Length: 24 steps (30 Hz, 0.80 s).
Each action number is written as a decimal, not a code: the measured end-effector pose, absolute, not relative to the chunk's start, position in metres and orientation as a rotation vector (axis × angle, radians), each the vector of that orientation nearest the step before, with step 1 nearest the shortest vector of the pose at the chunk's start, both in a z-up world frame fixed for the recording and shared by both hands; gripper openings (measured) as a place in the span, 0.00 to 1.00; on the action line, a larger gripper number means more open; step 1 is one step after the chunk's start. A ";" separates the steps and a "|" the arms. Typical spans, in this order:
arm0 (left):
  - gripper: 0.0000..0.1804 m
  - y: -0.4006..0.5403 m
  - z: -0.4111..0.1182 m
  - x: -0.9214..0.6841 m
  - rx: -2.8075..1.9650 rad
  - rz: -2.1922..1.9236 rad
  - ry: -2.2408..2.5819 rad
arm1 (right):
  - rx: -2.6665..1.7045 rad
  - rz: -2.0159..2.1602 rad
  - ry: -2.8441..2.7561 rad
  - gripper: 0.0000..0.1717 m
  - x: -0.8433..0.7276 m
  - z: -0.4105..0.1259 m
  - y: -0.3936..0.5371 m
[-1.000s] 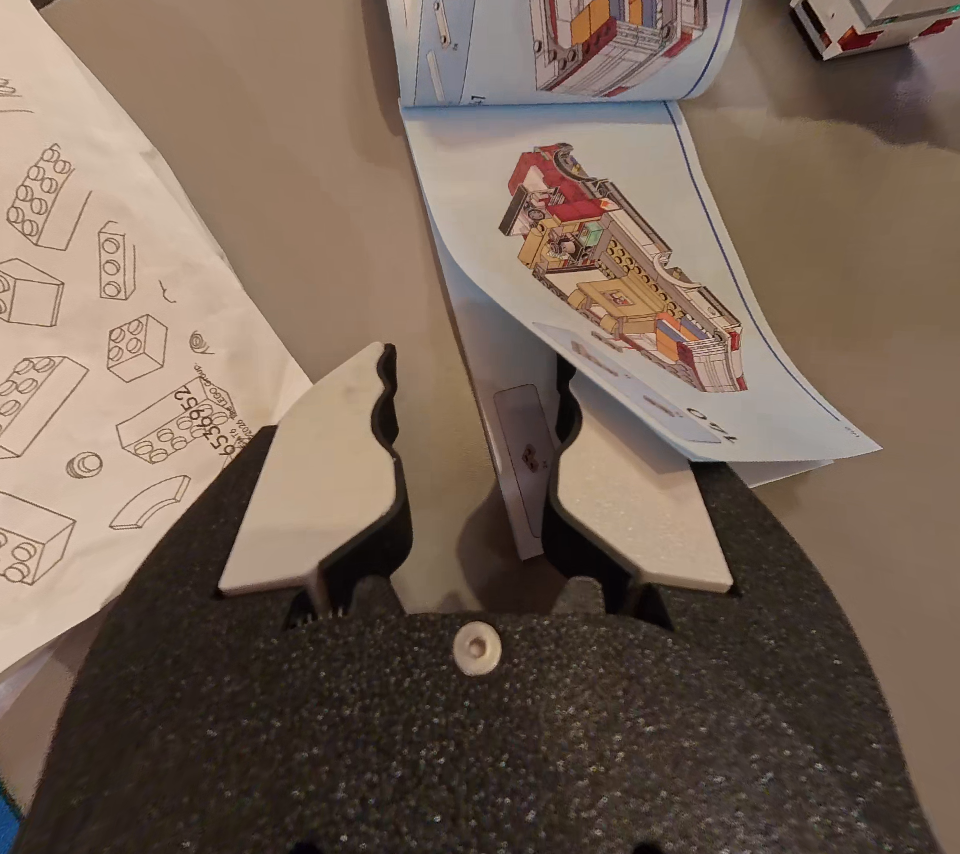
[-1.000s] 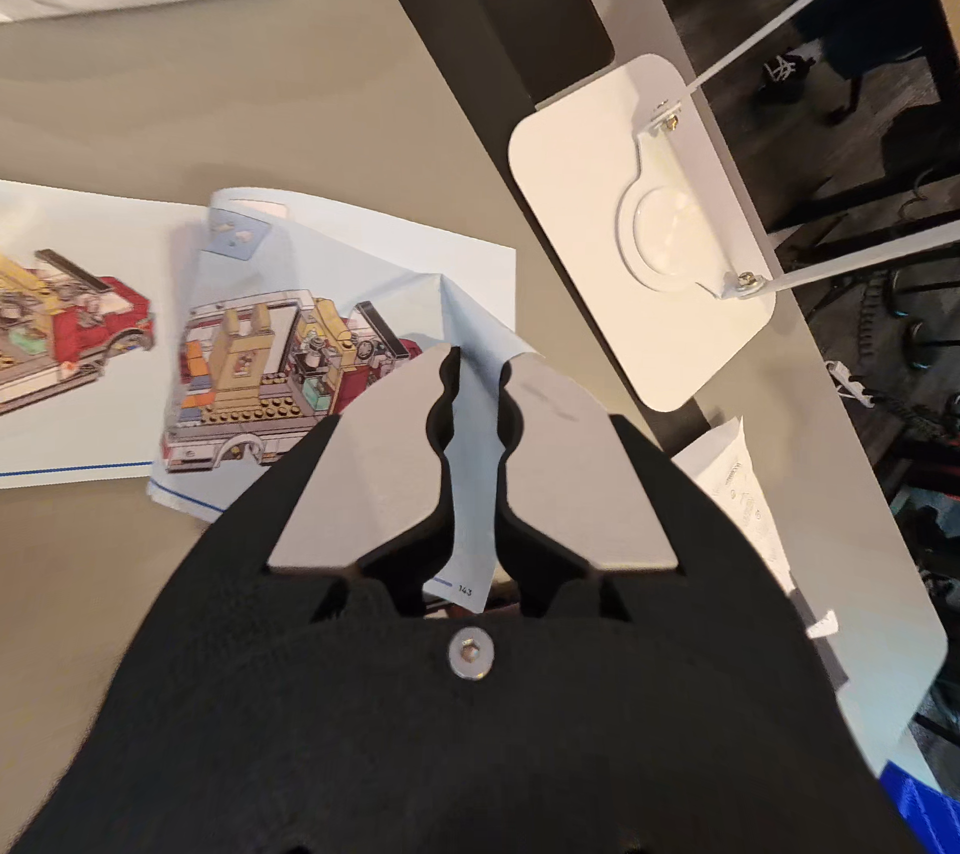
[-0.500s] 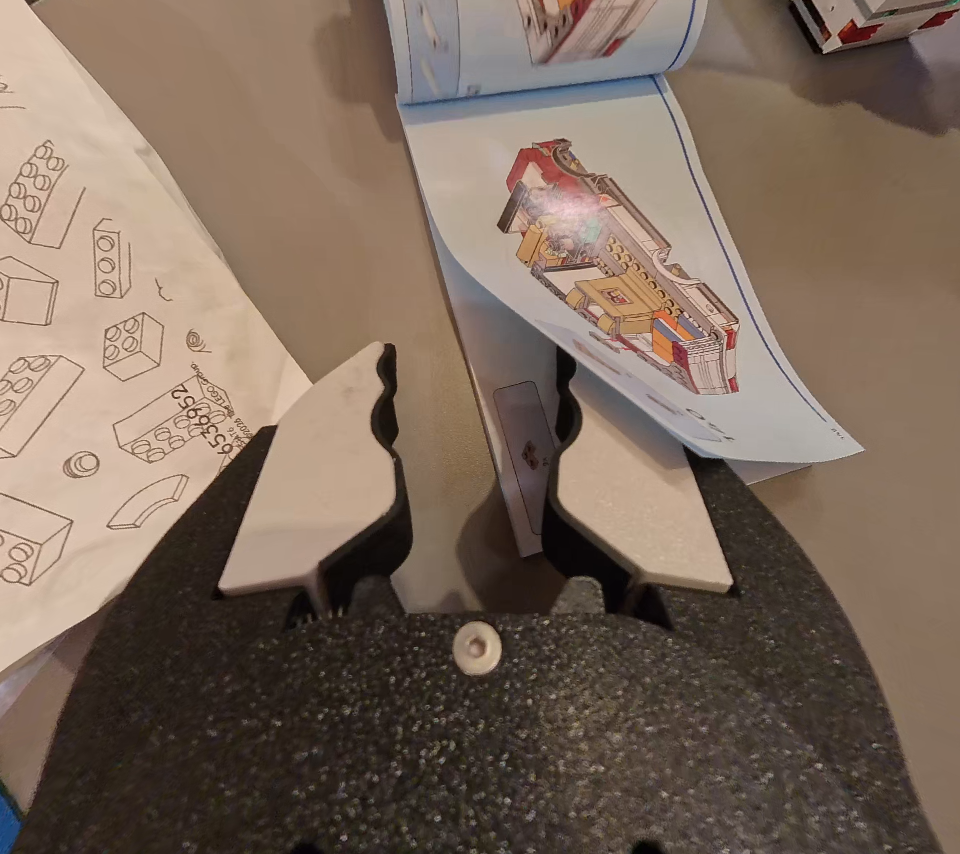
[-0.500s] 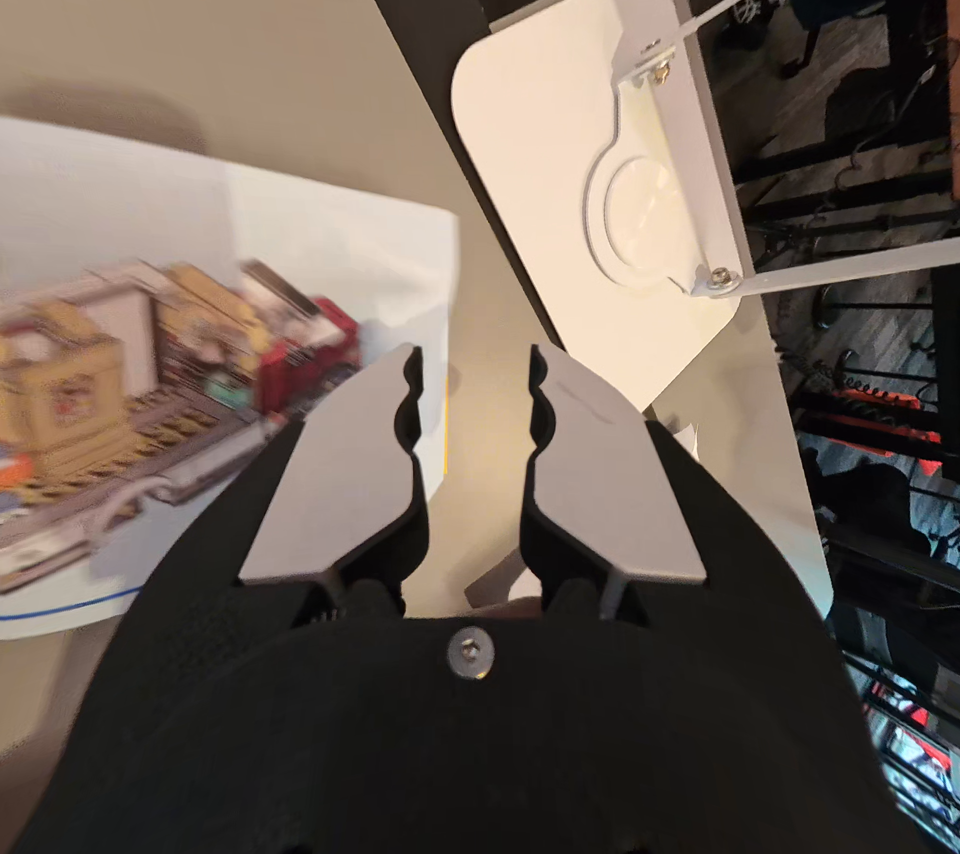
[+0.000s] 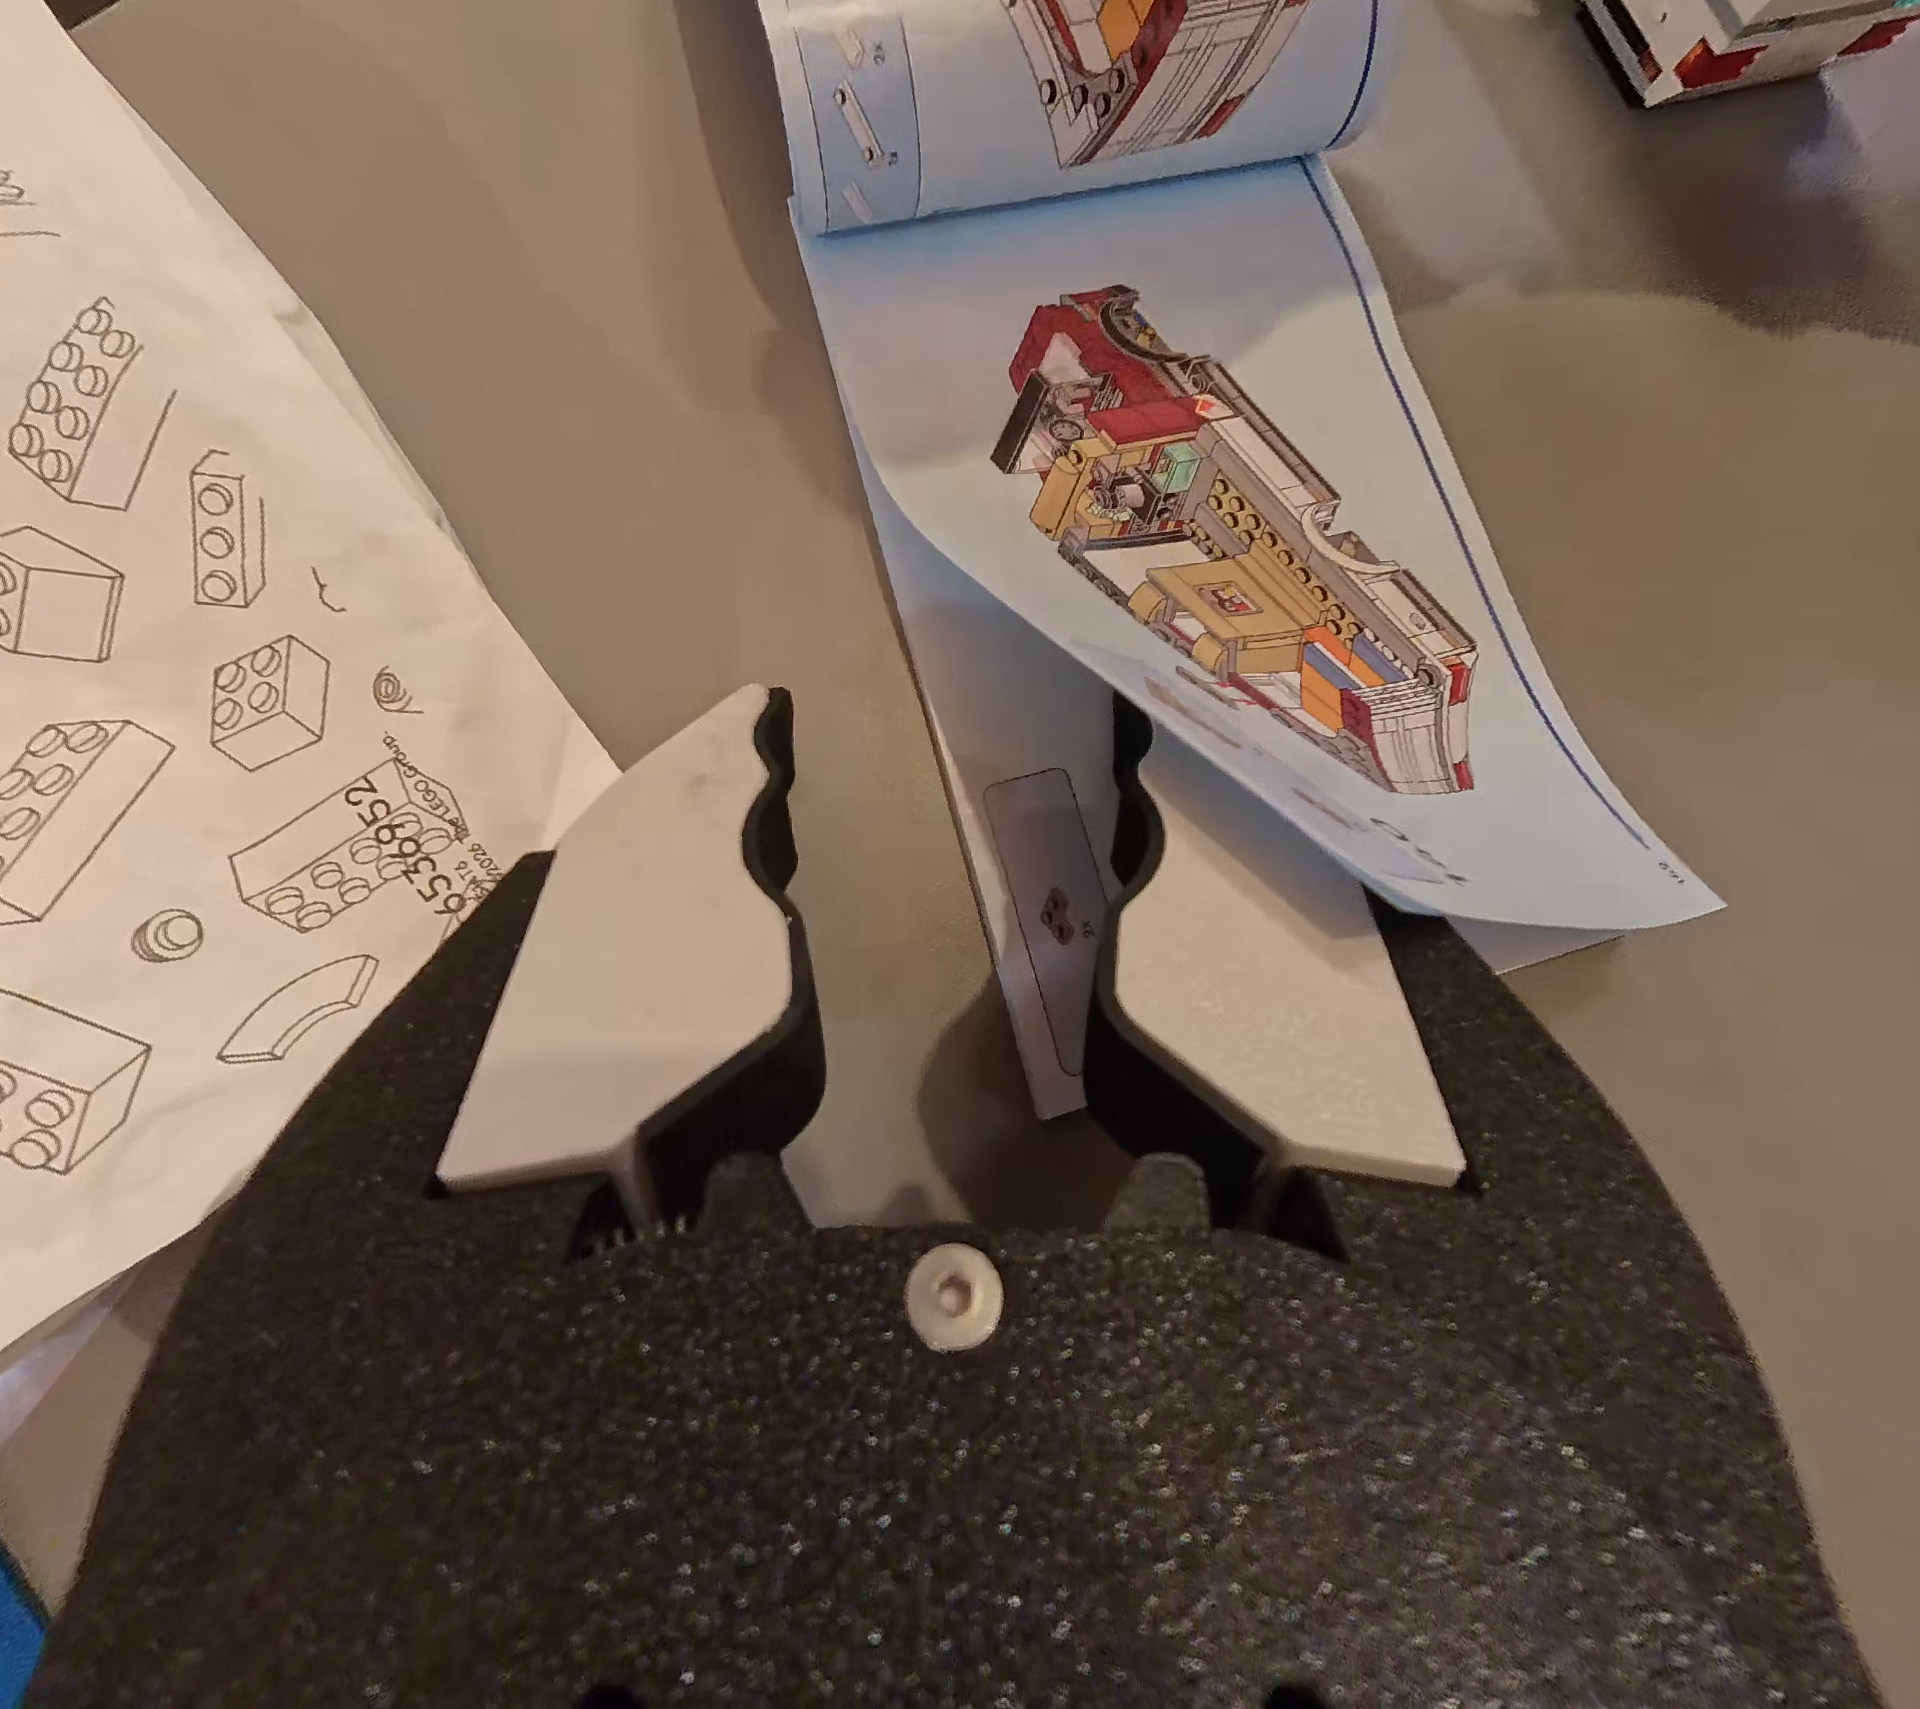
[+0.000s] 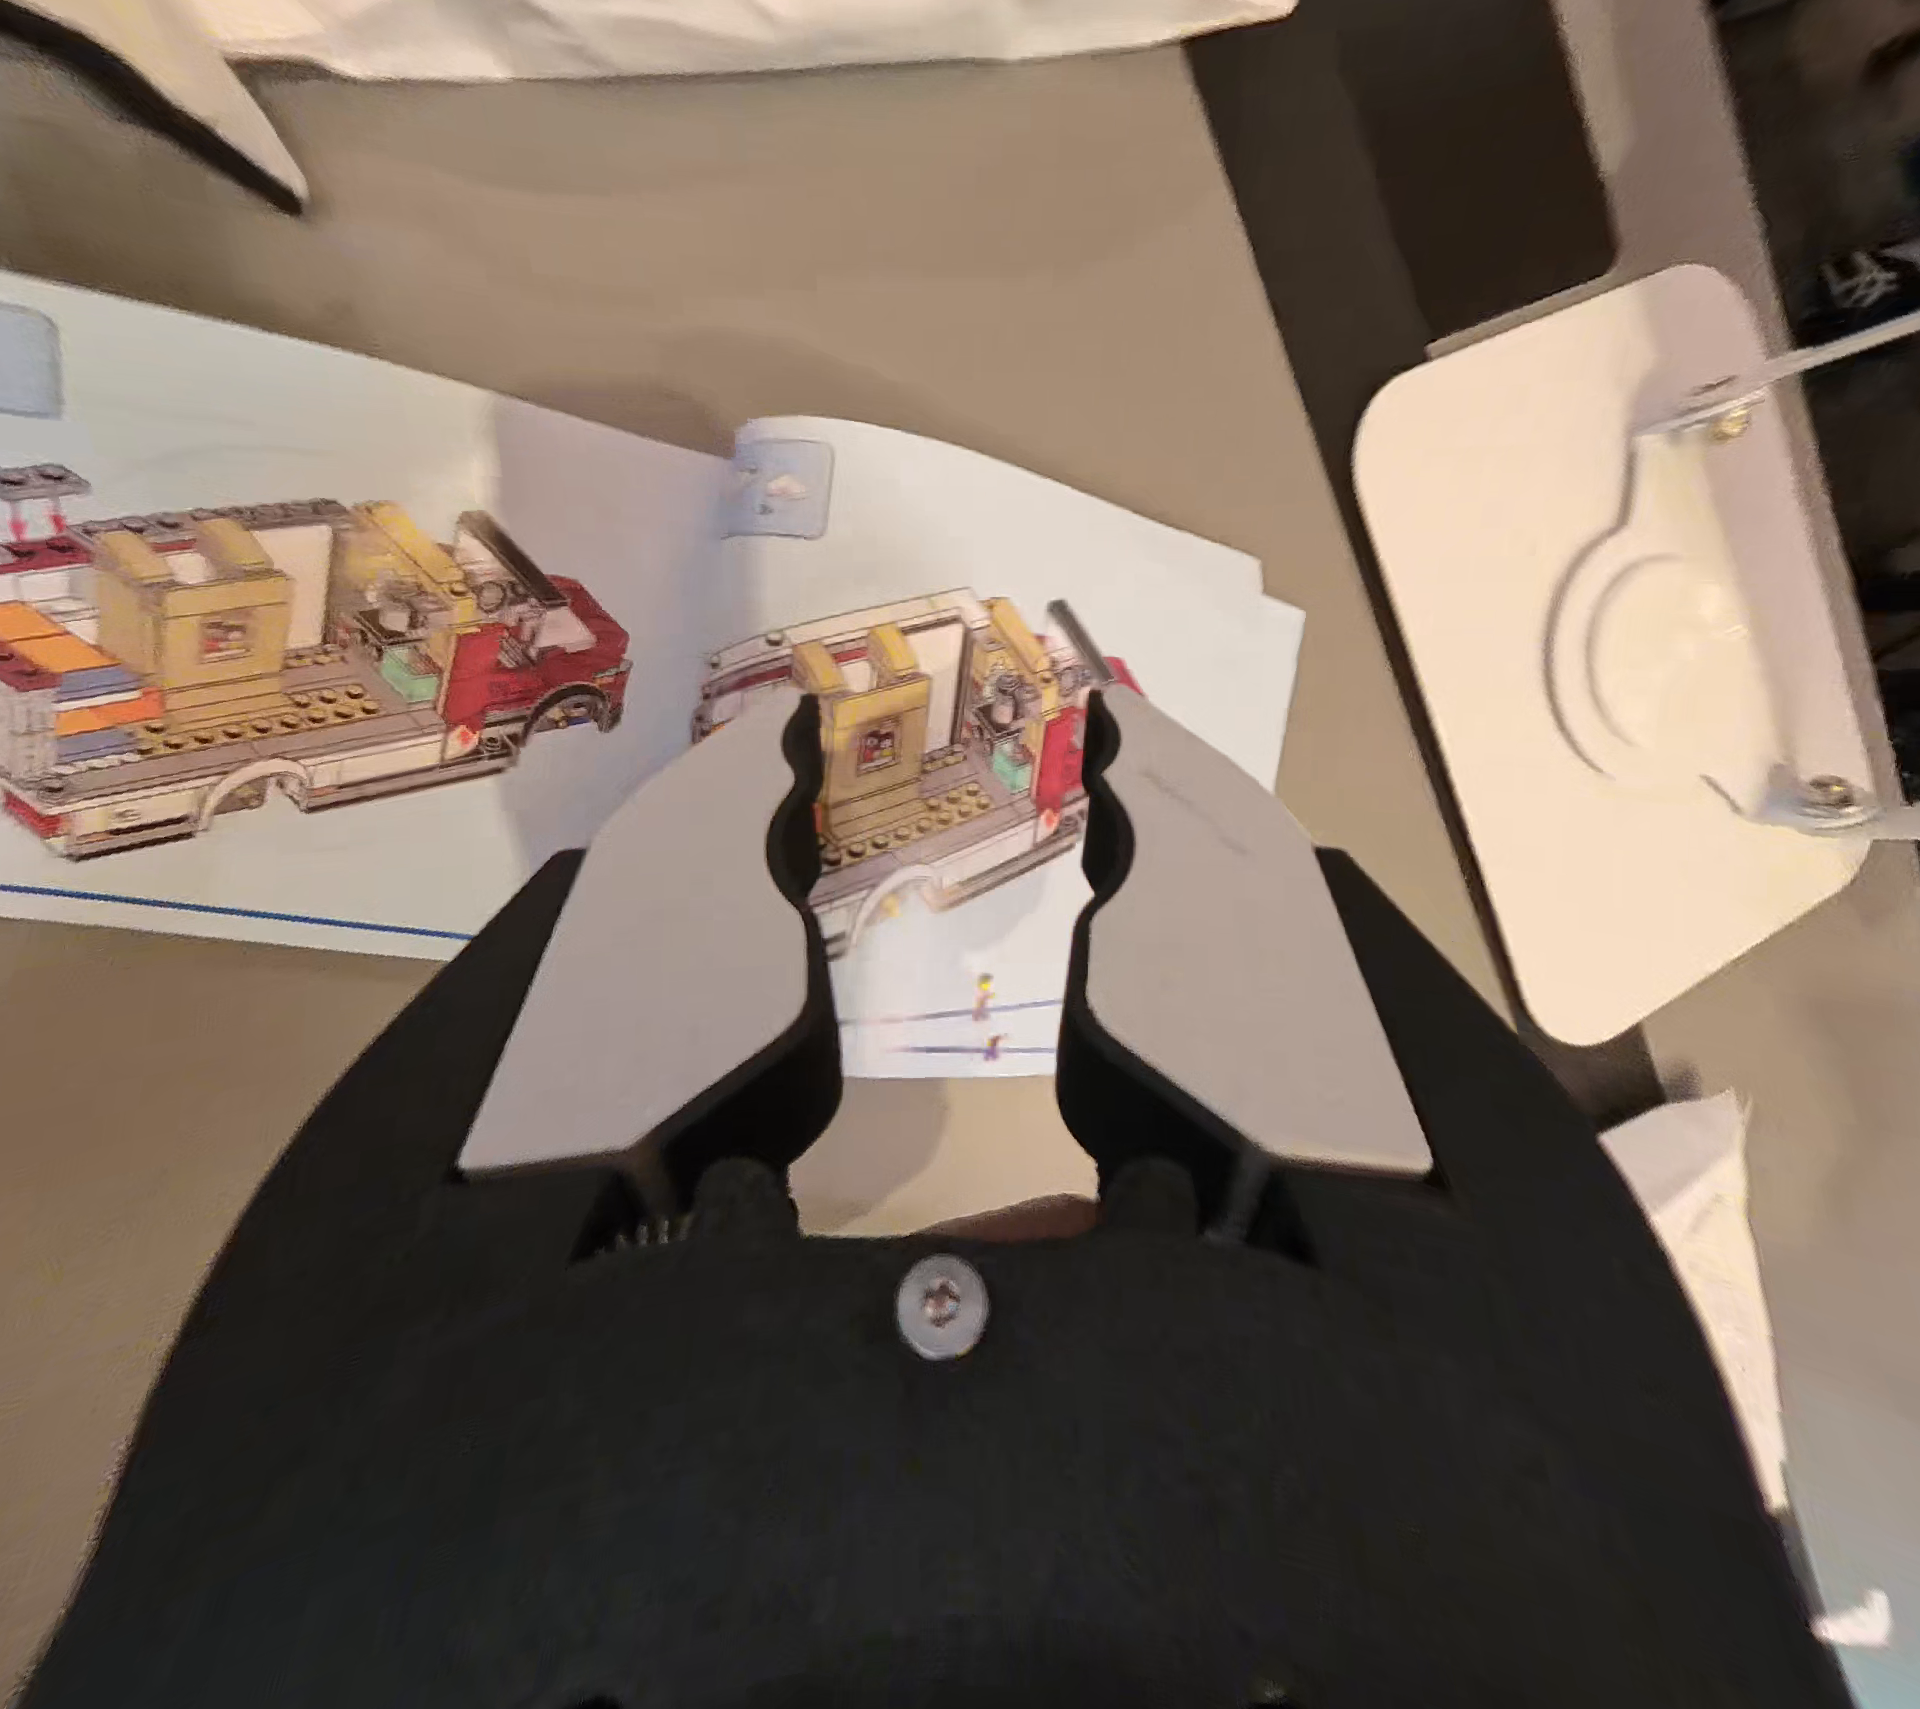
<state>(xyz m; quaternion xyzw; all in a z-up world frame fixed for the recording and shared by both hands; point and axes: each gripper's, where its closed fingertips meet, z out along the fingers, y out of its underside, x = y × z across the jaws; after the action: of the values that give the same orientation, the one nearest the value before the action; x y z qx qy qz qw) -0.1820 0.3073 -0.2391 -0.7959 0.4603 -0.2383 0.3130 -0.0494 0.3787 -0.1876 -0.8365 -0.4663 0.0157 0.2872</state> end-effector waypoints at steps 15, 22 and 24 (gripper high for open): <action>0.33 0.316 -0.235 -0.198 -2.124 -0.557 1.176 | -2.200 -0.228 -1.058 0.28 0.008 -0.168 0.362; 0.32 0.334 -0.199 -0.220 -2.039 -0.482 1.013 | -2.156 -0.002 -0.980 0.26 0.022 -0.152 0.259; 0.32 0.338 -0.184 -0.224 -1.976 -0.452 0.975 | -2.177 -0.029 -0.980 0.26 0.038 -0.157 0.238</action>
<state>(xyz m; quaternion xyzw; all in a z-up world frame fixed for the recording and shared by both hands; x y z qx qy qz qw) -0.2240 0.3376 -0.1839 -0.7924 0.3910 -0.1814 0.4316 0.0380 0.2378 -0.1573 -0.8476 -0.3818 -0.0113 0.3682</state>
